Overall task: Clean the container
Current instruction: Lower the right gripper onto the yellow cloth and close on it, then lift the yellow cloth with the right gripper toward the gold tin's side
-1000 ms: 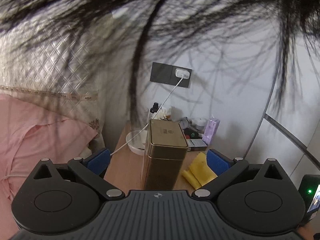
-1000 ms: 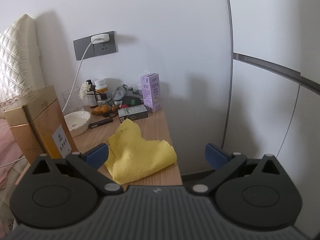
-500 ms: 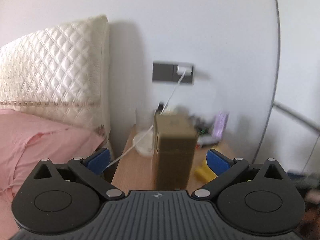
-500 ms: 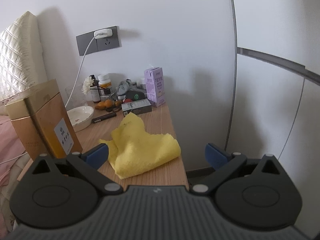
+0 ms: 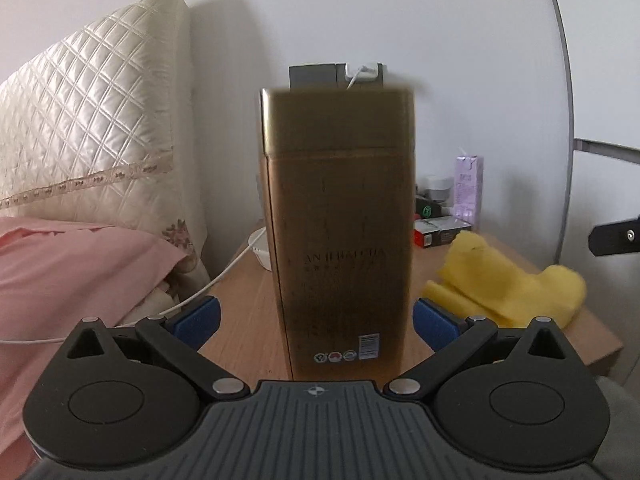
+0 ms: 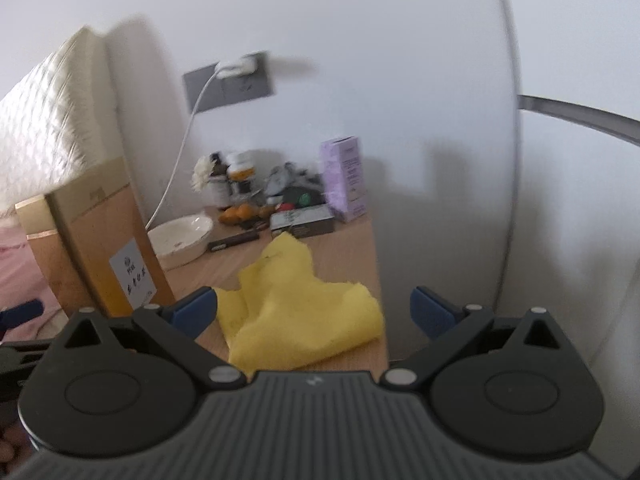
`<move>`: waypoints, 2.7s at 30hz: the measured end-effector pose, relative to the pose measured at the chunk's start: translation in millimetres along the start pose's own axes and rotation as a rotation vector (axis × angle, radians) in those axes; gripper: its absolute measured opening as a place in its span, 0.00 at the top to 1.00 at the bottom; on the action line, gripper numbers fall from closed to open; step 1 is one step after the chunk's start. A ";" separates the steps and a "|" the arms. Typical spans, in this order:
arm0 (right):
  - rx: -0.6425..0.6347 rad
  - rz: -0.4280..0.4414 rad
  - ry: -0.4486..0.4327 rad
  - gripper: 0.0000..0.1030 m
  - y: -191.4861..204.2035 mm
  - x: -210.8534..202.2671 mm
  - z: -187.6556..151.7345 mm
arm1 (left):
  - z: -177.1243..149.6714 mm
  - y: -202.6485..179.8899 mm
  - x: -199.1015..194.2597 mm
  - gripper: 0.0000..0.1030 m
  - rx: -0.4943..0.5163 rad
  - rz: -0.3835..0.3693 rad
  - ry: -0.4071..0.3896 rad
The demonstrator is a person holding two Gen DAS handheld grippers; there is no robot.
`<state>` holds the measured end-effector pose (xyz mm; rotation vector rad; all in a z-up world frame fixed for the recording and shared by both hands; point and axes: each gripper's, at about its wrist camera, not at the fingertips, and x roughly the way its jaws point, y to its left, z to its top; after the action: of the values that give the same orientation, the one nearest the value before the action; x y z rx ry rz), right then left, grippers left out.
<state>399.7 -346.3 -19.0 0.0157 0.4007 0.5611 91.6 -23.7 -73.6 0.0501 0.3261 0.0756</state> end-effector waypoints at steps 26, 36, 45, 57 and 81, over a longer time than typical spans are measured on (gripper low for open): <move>-0.217 0.159 0.090 0.86 28.5 108.2 -15.8 | -5.7 -12.4 26.4 0.06 0.041 -0.022 -0.024; 0.062 0.288 -0.114 0.85 -0.7 60.6 10.3 | -3.6 -26.8 34.1 0.17 0.117 0.051 -0.066; 0.307 0.533 -0.217 0.82 7.0 49.9 34.2 | -8.3 -14.8 36.5 0.19 0.134 -0.030 -0.118; 0.579 0.640 -0.113 0.83 25.0 70.3 -7.3 | -21.5 -15.6 25.9 0.19 0.126 -0.105 -0.184; 0.623 0.625 -0.093 0.82 25.2 51.4 -1.4 | -30.3 -18.3 24.7 0.20 0.067 -0.116 -0.262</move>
<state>425.8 -298.3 -35.9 0.7849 0.4674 1.0257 106.4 -38.8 -111.3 0.1065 0.0696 -0.0572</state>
